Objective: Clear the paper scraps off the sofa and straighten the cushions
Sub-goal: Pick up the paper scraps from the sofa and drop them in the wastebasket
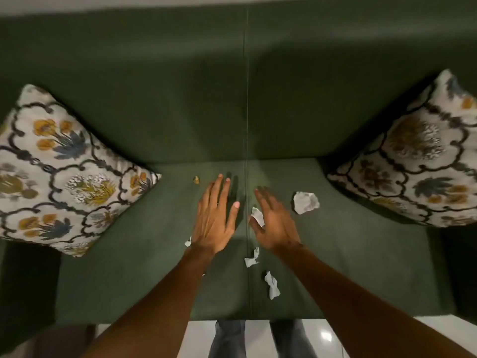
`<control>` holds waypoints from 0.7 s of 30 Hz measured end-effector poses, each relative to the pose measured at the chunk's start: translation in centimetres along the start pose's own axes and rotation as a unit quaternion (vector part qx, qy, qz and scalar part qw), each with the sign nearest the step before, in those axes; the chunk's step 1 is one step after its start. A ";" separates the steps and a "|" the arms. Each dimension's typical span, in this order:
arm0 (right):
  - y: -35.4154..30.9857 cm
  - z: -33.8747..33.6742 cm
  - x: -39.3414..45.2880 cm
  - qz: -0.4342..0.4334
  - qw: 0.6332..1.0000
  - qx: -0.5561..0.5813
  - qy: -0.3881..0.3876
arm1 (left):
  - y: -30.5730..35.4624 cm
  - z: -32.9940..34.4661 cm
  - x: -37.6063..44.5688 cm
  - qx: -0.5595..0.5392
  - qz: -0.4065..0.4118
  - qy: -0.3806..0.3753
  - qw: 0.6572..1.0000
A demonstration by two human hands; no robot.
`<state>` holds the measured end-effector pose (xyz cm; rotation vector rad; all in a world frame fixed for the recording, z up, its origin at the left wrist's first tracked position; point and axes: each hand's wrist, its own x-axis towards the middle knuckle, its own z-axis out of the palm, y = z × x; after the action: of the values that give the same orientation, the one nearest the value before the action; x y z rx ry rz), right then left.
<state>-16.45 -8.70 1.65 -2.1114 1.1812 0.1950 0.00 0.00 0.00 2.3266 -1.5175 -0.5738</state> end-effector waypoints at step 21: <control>4.6 9.1 -1.7 0.095 0.976 0.191 0.036 | -5.6 6.0 -3.7 -0.086 -0.083 -0.020 0.993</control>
<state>-19.34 -3.23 -6.69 -1.6835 1.3457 -0.0240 0.25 5.40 -7.18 2.3325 -1.2451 -0.7647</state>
